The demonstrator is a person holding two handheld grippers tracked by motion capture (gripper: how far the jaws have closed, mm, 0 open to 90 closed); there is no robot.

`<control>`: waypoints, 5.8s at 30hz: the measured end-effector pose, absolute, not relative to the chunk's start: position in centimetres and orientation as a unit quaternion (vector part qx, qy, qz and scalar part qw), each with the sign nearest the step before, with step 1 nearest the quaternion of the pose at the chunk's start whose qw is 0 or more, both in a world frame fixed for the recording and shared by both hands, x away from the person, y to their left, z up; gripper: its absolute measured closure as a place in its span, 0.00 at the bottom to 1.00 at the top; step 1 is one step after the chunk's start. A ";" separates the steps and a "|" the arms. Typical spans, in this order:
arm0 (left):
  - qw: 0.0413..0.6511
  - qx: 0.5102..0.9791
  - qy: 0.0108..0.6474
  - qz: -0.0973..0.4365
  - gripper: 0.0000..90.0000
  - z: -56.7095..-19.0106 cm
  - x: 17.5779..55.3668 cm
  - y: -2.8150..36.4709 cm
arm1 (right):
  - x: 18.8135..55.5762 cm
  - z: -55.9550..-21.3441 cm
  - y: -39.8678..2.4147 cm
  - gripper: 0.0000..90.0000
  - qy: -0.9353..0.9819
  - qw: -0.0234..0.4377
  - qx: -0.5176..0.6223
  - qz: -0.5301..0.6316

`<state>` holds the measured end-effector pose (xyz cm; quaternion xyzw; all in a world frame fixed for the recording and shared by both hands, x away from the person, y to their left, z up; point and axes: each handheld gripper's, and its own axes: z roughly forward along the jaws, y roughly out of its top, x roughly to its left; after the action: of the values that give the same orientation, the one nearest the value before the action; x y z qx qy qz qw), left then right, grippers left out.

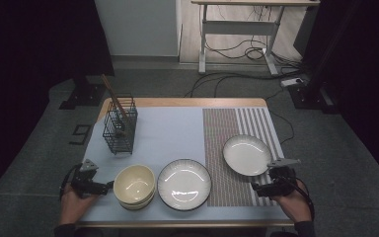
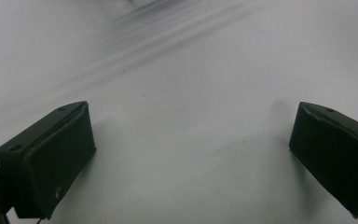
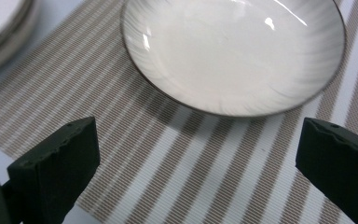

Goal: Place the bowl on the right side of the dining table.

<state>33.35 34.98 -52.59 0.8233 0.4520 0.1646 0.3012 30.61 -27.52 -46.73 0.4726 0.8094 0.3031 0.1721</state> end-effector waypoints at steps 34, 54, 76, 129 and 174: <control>0.302 0.823 0.452 0.164 0.00 -52.6 33.4 35.0 | 31.9 -43.3 -17.8 0.03 0.852 0.134 0.372 0.343; 0.302 0.823 0.452 0.164 0.00 -52.6 33.4 35.0 | 33.8 -42.0 -11.7 0.04 0.868 0.101 0.331 0.355; 0.303 0.823 0.452 0.164 0.00 -52.6 33.4 35.0 | 34.9 -41.9 -6.9 0.00 0.873 0.075 0.306 0.373; 0.303 0.823 0.451 0.164 0.00 -52.6 33.4 35.0 | 36.0 -41.8 4.5 0.60 0.898 -0.010 0.290 0.331; 0.302 0.824 0.450 0.163 0.00 -52.6 33.4 35.0 | 37.6 -42.6 5.5 0.94 0.875 -0.100 0.352 0.318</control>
<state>33.41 35.01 -52.57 0.8242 0.4505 0.1632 0.3019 37.61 5.46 -42.63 0.3521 0.8746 0.3178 -0.1001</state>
